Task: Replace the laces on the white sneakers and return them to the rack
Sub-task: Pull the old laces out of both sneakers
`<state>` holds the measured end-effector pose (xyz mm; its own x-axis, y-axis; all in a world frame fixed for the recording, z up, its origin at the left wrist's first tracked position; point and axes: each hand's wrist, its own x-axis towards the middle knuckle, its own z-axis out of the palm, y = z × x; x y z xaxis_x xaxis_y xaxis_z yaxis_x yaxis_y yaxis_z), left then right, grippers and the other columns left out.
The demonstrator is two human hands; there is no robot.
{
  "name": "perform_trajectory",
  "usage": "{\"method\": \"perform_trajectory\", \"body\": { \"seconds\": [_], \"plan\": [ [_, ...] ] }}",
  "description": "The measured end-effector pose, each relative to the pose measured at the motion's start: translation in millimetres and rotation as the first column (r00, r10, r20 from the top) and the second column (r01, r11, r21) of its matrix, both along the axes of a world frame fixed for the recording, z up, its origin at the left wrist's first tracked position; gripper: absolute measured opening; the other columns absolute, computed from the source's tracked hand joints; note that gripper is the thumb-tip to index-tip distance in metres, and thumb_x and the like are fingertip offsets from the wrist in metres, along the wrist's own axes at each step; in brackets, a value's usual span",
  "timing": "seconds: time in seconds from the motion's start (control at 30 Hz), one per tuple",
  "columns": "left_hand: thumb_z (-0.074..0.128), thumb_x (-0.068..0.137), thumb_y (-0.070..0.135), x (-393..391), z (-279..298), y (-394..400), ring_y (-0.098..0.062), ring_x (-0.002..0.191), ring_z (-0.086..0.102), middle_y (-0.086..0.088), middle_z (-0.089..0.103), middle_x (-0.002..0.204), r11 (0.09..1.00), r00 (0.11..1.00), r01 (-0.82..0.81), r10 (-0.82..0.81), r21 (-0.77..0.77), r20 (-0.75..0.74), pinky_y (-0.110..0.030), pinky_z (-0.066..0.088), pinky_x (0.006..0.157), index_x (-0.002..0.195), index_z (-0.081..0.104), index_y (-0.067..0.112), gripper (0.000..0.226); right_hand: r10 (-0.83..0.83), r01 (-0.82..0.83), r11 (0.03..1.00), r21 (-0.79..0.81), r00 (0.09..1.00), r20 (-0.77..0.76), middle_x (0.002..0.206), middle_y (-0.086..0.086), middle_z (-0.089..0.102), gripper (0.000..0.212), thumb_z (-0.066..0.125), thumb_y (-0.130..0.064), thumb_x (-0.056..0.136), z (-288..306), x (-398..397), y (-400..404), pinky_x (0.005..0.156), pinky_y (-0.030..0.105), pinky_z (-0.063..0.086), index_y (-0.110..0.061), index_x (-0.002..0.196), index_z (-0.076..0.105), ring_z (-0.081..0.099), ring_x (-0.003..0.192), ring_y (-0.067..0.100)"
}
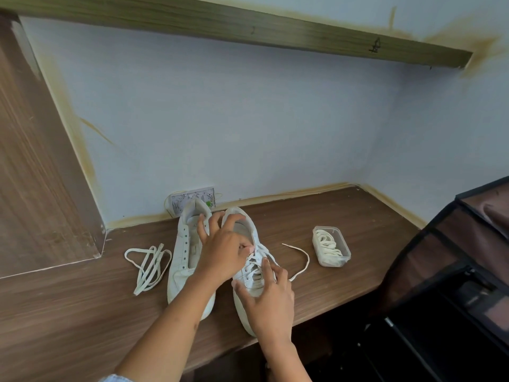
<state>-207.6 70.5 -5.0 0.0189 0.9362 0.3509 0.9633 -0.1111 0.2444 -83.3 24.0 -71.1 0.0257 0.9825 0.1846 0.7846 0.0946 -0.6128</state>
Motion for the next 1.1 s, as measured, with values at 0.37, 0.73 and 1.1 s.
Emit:
{"method": "perform_trajectory", "body": {
  "seconds": [0.37, 0.73, 1.1],
  "plan": [
    [0.061, 0.076, 0.045, -47, 11, -13, -0.019, 0.108, 0.038, 0.017, 0.059, 0.107, 0.962, 0.942, -0.268, 0.25, 0.053, 0.222, -0.036, 0.021, 0.092, 0.051, 0.053, 0.026, 0.032, -0.007, 0.008, 1.0, -0.025, 1.0, 0.004, 0.144, -0.006, 0.033, 0.086, 0.045, -0.078, 0.08, 2, 1, 1, 0.11, 0.032, 0.03, -0.031, 0.151, 0.028, 0.034, 0.134, 0.013],
    [0.082, 0.064, 0.051, -15, 2, -4, -0.021, 0.1, 0.057, 0.016, 0.066, 0.092, 0.984, 0.994, -0.049, 0.064, 0.169, -0.089, -0.05, 0.016, 0.105, 0.072, 0.075, 0.033, 0.022, -0.01, 0.01, 1.0, -0.006, 1.0, 0.002, 0.145, -0.007, 0.032, 0.084, 0.049, -0.074, 0.082, 3, 1, 1, 0.11, 0.03, 0.028, -0.031, 0.15, 0.028, 0.032, 0.135, 0.012],
    [0.059, 0.074, 0.02, -32, 14, -10, -0.015, 0.06, 0.052, 0.01, 0.05, 0.064, 0.865, 0.968, -0.225, 0.144, 0.449, 0.208, -0.041, 0.037, 0.094, 0.059, 0.049, 0.019, 0.018, -0.007, 0.007, 1.0, -0.005, 1.0, 0.005, 0.145, -0.005, 0.033, 0.084, 0.048, -0.075, 0.082, 1, 0, 2, 0.111, 0.031, 0.029, -0.032, 0.15, 0.028, 0.033, 0.135, 0.013]
  ]
}}
